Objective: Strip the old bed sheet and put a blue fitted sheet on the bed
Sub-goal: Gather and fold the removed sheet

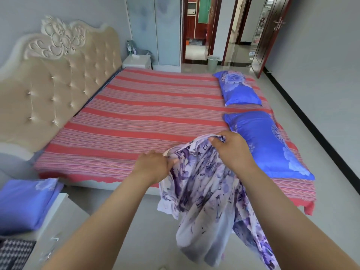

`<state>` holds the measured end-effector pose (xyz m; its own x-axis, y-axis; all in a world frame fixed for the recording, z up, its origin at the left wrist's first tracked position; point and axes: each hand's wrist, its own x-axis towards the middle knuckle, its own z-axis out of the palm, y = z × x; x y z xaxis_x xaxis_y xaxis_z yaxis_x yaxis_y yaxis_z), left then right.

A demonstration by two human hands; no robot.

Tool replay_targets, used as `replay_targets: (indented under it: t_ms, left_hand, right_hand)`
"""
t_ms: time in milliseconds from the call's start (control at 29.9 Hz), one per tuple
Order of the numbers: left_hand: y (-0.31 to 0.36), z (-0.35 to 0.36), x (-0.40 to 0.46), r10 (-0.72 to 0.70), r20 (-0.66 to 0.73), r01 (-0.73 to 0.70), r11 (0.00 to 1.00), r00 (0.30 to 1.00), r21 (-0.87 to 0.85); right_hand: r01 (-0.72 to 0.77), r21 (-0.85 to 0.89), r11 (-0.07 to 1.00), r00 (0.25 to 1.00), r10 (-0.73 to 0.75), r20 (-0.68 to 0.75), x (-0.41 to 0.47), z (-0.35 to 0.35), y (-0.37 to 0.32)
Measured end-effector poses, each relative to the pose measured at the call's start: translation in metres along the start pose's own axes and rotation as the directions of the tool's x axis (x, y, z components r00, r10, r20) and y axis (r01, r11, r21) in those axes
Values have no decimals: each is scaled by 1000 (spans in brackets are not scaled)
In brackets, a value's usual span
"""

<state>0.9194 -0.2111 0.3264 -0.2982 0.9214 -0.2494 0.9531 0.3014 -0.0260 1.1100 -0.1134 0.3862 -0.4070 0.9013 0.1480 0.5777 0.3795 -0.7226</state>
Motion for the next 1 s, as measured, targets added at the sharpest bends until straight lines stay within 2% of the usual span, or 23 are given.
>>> replay_targets:
  t_ms: [67,134,200,334,401,535,601,635,702,735,802,835,869,935,1002]
  left_hand:
    - [-10,13,2,6,37,0,987,999,-162]
    - [-7,23,-3,42,10,-32,876,999,-481]
    - [10,30,-12,23,-65,-59,778,998,-625]
    - [51,56,-20,-87,-197,1,916,976,-401]
    - [63,68,-14,-148,-216,64,934,965,-352]
    - [65,88,7,-258,-101,195,888,961,-417]
    - [49,88,16,-310,-21,270,859,951,-436]
    - [36,84,19,-333,-24,292,857,942,-424]
    - [2,62,22,-386,-111,323,872,916,-368]
    - [-16,46,23,-394,-224,314,893,891,-321]
    - [-48,9,23,-299,-520,225,953,800,-203]
    - [-58,-7,22,-230,-607,166,973,761,-161]
    - [-65,-18,23,-167,-639,106,985,751,-134]
    - [-71,-24,26,-85,-561,8,990,823,-138]
    - [-69,-9,30,-26,-413,-30,991,910,-128]
  right_hand:
    - [-10,18,1000,1000,10,-22,3,-3,3]
    - [-29,33,999,999,30,-31,5,-4,5]
    - [-43,53,998,998,46,-40,9,-2,6]
    - [-40,33,999,997,42,-65,18,5,3]
    - [-41,32,999,996,43,-72,21,9,-2]
    - [-19,41,999,996,22,-83,23,14,-8]
    - [-22,58,998,996,27,-84,25,10,-4]
    - [-29,63,998,996,34,-84,27,5,1]
    - [-52,46,998,995,56,-83,30,-6,16]
    - [-65,26,998,995,67,-79,30,-12,24]
    - [-79,-1,997,995,78,-57,29,-18,40]
    - [-83,-4,997,995,83,-46,27,-20,47]
    - [-87,-5,996,995,87,-44,26,-20,52]
    - [-93,0,996,994,93,-64,24,-22,58]
    - [-83,23,996,992,85,-92,24,-26,61]
